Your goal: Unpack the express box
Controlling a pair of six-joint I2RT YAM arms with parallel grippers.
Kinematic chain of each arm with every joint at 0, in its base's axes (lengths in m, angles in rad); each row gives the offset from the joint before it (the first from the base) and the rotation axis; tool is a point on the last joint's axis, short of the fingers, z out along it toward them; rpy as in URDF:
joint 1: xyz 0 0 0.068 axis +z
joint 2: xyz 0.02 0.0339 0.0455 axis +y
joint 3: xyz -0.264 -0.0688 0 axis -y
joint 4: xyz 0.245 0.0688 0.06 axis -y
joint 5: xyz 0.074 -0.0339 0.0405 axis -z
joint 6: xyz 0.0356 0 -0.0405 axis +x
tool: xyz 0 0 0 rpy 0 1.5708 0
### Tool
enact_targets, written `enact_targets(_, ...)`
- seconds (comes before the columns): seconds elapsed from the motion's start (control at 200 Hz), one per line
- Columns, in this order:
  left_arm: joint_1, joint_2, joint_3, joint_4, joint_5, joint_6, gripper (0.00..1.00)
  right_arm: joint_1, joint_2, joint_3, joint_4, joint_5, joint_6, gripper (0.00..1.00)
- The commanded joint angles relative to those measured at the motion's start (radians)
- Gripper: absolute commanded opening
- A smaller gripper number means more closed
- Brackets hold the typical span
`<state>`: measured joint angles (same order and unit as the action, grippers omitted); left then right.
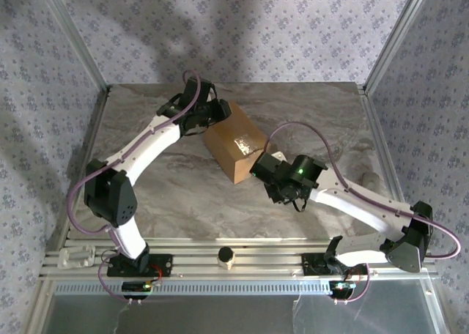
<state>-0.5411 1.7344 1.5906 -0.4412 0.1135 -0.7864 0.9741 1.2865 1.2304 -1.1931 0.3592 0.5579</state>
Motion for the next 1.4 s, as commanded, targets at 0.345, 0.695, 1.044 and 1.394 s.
enact_targets(0.345, -0.006, -0.124, -0.142, 0.264, 0.416, -0.19, 0.48, -0.078, -0.044, 0.089, 0.142, -0.003, -0.107, 0.0)
enact_targets(0.695, -0.056, -0.284, -0.288, 0.323, 0.437, -0.192, 0.48, -0.13, 0.008, 0.126, 0.281, -0.109, -0.213, 0.0)
enact_targets(1.044, -0.108, -0.226, -0.321, 0.429, 0.47, -0.254, 0.46, -0.14, 0.032, 0.148, 0.355, -0.153, -0.221, 0.0)
enact_targets(1.394, -0.118, -0.183, -0.305, 0.47, 0.491, -0.282, 0.4, -0.143, 0.046, 0.168, 0.367, -0.155, -0.23, 0.0)
